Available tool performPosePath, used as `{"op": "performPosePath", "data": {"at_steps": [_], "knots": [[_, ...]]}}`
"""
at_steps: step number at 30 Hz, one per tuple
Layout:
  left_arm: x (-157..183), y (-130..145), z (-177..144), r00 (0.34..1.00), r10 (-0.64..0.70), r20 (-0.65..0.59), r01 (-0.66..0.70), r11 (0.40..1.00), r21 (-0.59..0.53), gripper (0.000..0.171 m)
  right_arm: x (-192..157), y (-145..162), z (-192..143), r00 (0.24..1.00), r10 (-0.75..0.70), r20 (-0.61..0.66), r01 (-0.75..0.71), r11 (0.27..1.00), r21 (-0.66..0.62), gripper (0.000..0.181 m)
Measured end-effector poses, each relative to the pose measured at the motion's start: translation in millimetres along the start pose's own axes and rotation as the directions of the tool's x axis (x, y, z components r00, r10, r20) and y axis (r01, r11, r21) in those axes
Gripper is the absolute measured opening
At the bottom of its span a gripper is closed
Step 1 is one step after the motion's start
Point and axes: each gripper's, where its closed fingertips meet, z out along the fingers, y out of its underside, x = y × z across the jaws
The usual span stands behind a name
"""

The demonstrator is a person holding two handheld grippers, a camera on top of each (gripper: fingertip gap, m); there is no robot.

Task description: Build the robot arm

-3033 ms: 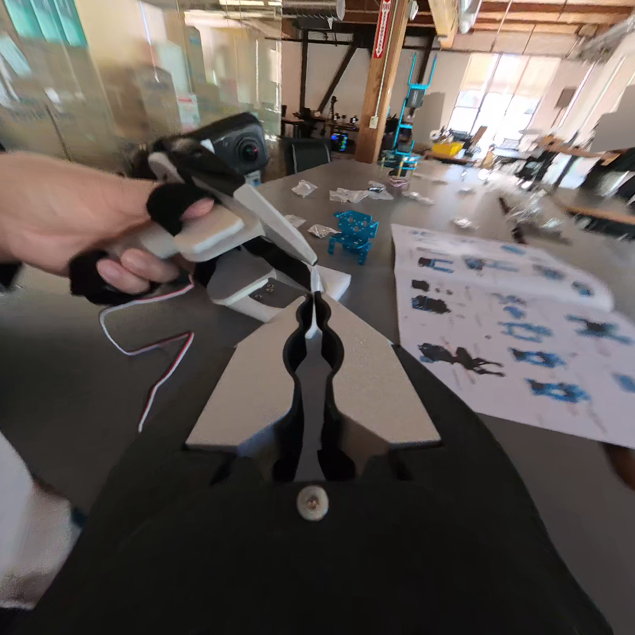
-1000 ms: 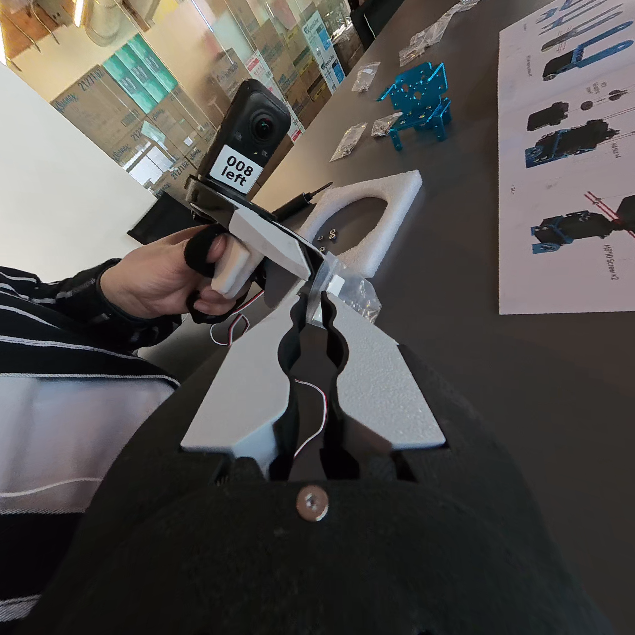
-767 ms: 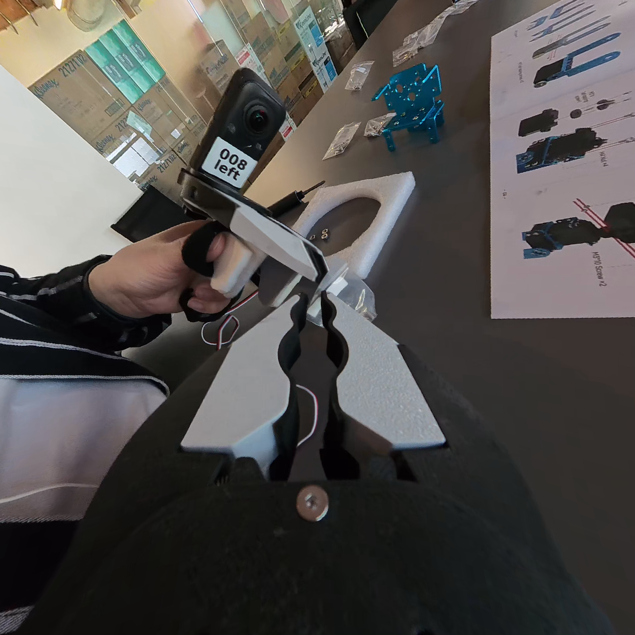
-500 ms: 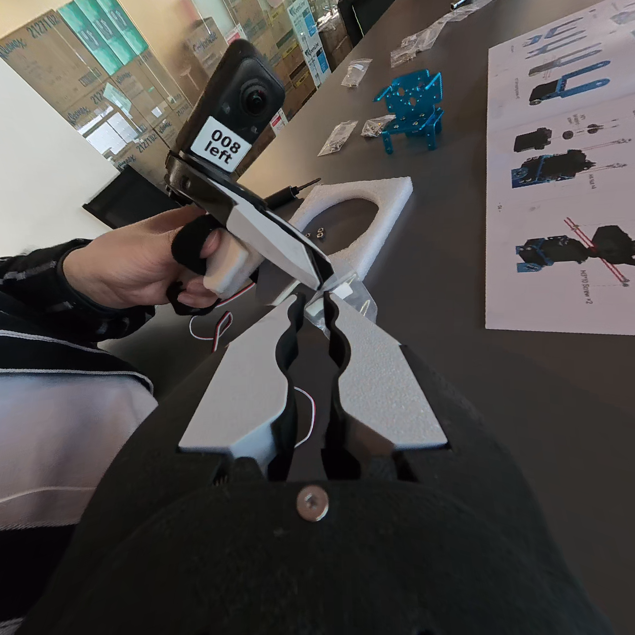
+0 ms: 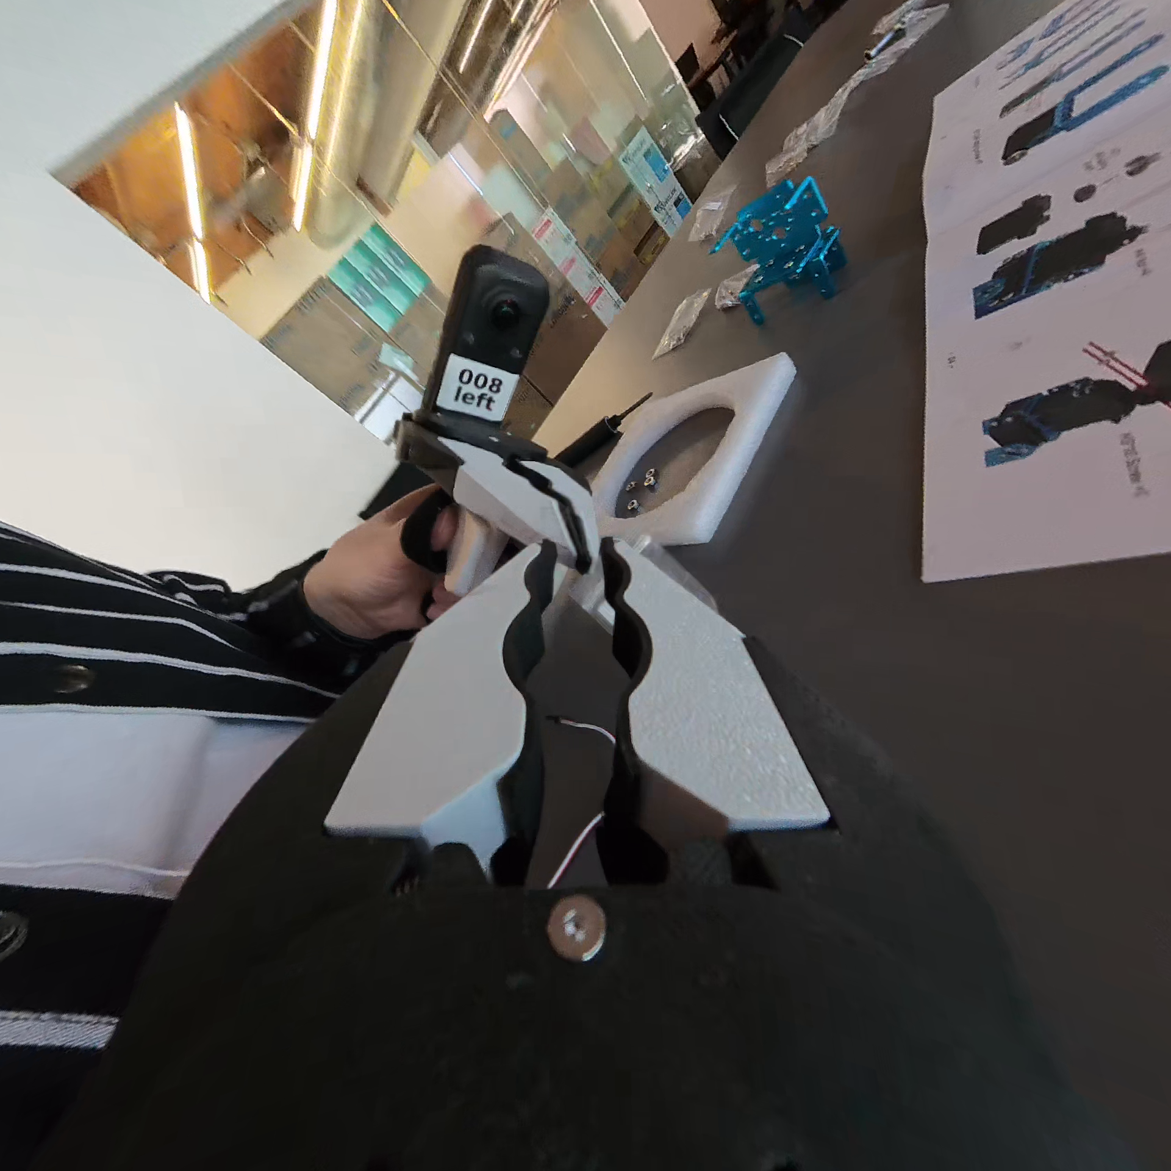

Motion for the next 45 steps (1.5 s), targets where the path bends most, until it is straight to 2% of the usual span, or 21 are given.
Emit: {"op": "performPosePath", "data": {"at_steps": [3, 6, 8, 10, 12, 15, 17, 20, 22, 24, 27, 29, 35, 39, 42, 45], "knots": [[-8.5, 5.7, 2.9, 0.999, -0.004, 0.044, 0.006, 0.999, -0.04, 0.001, 15.5, 8.3, -1.9, 0.997, 0.071, -0.039, -0.072, 0.997, -0.04, 0.012], [-5.5, 4.7, 0.5, 0.999, -0.038, 0.014, 0.039, 0.998, -0.046, 0.002, 13.6, 13.6, -0.2, 0.997, 0.075, -0.03, -0.077, 0.995, -0.07, 0.012], [-1.5, -0.8, -7.6, 0.999, -0.04, 0.011, 0.041, 0.999, -0.032, 0.003, 9.0, 19.8, 2.6, 0.999, -0.003, -0.035, -0.001, 0.992, -0.127, 0.015], [-1.2, -7.8, -19.9, 0.999, -0.006, 0.049, 0.006, 1.0, -0.012, 0.003, 5.8, 26.9, 8.1, 0.987, -0.149, -0.053, 0.134, 0.968, -0.212, 0.029], [-4.2, -15.6, -33.8, 0.994, 0.038, 0.106, -0.04, 0.999, 0.01, 0.004, 6.9, 34.3, 15.2, 0.936, -0.348, -0.059, 0.311, 0.891, -0.33, 0.04], [-9.6, -25.0, -51.2, 0.982, 0.079, 0.17, -0.087, 0.995, 0.041, 0.004, 16.5, 38.8, 29.4, 0.76, -0.65, -0.004, 0.575, 0.675, -0.462, 0.048], [-10.7, -28.5, -58.7, 0.981, 0.078, 0.179, -0.091, 0.994, 0.063, 0.005, 23.9, 49.0, 37.0, 0.69, -0.719, 0.082, 0.637, 0.55, -0.54, 0.053], [-9.9, -30.1, -66.2, 0.98, 0.078, 0.182, -0.095, 0.991, 0.089, 0.005, 29.7, 57.3, 44.5, 0.713, -0.685, 0.149, 0.622, 0.521, -0.584, 0.052], [-10.5, -30.2, -70.2, 0.976, 0.091, 0.195, -0.112, 0.989, 0.099, 0.006, 37.2, 61.9, 42.8, 0.741, -0.651, 0.163, 0.589, 0.513, -0.624, 0.042], [-15.0, -28.4, -73.0, 0.973, 0.092, 0.212, -0.115, 0.988, 0.1, 0.008, 33.9, 59.6, 43.3, 0.76, -0.624, 0.184, 0.588, 0.539, -0.603, 0.024], [-19.2, -23.1, -72.8, 0.981, 0.068, 0.183, -0.085, 0.993, 0.088, 0.012, 25.5, 56.1, 41.3, 0.759, -0.614, 0.216, 0.616, 0.569, -0.545, 0.009], [-18.7, -18.7, -70.6, 0.984, 0.086, 0.156, -0.097, 0.993, 0.061, 0.013, 17.0, 50.3, 39.6, 0.773, -0.594, 0.223, 0.617, 0.621, -0.483, 0.001], [-7.3, -6.4, -60.5, 0.985, 0.168, 0.047, -0.167, 0.986, -0.018, 0.018, -2.4, 28.8, 34.6, 0.852, -0.463, 0.245, 0.522, 0.788, -0.326, 0.0], [5.9, 2.4, -54.4, 0.986, 0.163, -0.045, -0.166, 0.984, -0.06, 0.008, -9.2, 13.9, 33.1, 0.919, -0.294, 0.263, 0.363, 0.892, -0.27, 0.0], [24.1, -3.2, -56.3, 0.979, 0.138, -0.152, -0.142, 0.99, -0.016, 0.007, -23.1, 1.0, 29.2, 0.932, -0.135, 0.335, 0.216, 0.952, -0.216, 0.0], [42.1, -10.6, -59.2, 0.962, 0.116, -0.247, -0.114, 0.993, 0.023, 0.008, -37.9, -14.5, 24.0, 0.916, -0.057, 0.396, 0.126, 0.981, -0.15, 0.0]]}}
